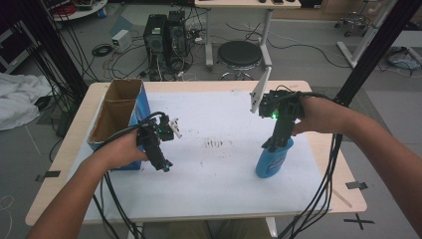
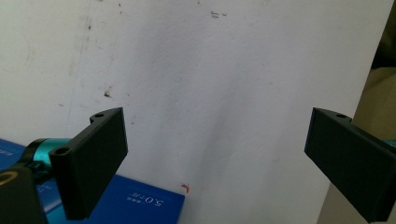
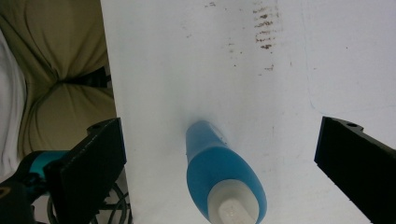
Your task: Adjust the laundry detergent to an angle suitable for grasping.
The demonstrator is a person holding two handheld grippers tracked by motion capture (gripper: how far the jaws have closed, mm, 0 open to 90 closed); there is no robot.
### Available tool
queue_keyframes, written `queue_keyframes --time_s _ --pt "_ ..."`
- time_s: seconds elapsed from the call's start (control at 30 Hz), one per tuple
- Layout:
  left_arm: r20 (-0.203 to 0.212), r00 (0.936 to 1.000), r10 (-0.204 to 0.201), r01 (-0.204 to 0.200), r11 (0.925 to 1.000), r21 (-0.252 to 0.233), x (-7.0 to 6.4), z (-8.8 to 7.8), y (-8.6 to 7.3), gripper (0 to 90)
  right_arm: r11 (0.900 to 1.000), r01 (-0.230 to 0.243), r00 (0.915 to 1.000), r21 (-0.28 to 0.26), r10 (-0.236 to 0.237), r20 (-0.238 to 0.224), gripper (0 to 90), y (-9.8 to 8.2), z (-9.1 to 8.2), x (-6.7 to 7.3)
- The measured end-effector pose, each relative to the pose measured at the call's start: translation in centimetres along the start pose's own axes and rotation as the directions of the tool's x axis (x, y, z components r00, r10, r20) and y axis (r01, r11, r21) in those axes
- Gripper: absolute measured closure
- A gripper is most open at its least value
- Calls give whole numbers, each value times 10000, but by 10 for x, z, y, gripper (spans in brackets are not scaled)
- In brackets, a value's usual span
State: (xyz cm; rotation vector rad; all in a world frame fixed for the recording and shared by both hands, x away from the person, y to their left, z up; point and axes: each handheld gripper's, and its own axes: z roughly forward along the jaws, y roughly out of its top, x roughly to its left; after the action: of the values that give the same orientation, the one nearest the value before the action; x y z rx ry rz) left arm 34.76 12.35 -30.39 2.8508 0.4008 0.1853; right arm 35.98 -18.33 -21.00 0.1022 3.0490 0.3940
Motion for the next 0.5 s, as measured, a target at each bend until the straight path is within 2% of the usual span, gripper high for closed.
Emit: queue_keyframes --time_s 0.3,0.37,0.5 --pt "14 10000 -62 62 10000 14 1 3 5 59 10000 1 10000 -17 -1 -1 10 -4 -6 0" --pt "11 9999 -113 113 9999 -12 3 5 6 59 9997 -225 9997 -16 225 36 10 -13 -11 0" --pt "-42 9998 -213 213 9998 -68 5 7 7 59 9993 -338 9994 138 337 91 10 -26 -14 -1"
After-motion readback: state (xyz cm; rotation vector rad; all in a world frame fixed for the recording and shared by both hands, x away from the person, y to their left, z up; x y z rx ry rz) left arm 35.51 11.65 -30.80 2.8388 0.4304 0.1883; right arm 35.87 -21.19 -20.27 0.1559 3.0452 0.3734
